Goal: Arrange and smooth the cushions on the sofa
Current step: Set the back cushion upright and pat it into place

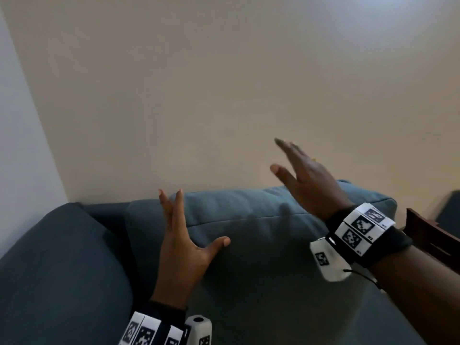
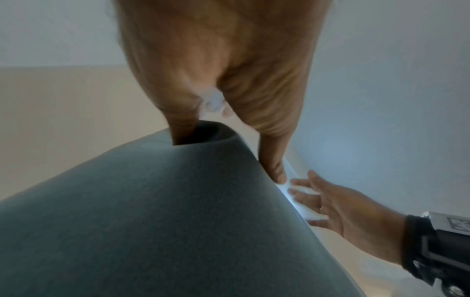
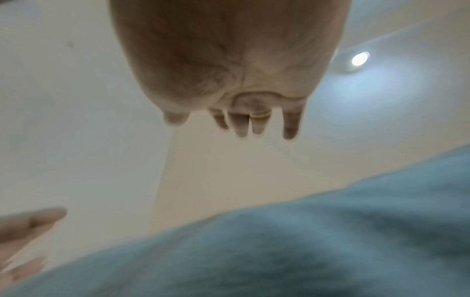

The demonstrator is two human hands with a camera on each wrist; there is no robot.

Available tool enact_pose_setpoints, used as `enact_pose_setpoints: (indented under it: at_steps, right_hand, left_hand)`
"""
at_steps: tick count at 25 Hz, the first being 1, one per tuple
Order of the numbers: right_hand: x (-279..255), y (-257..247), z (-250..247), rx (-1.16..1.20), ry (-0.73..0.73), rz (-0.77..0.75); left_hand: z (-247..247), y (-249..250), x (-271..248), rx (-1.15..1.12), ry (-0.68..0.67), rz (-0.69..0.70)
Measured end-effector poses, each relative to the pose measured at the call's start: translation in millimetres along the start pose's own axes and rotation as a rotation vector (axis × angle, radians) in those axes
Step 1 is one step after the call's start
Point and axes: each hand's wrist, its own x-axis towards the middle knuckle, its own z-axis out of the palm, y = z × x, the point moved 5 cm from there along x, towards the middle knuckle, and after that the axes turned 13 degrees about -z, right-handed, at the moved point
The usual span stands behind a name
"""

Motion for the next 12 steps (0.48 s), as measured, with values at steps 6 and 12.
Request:
enact_pose_setpoints:
  at_steps: [6, 12]
  right_hand:
    - [32, -44, 34, 0.037, -0.147, -0.120]
    - [48, -88, 81, -0.071, -0.488, -0.250]
  left_hand:
    - [-7, -32, 2, -0.504, -0.078, -0.208]
    - [-11, -47, 4, -0.798, -0.203, -0.345]
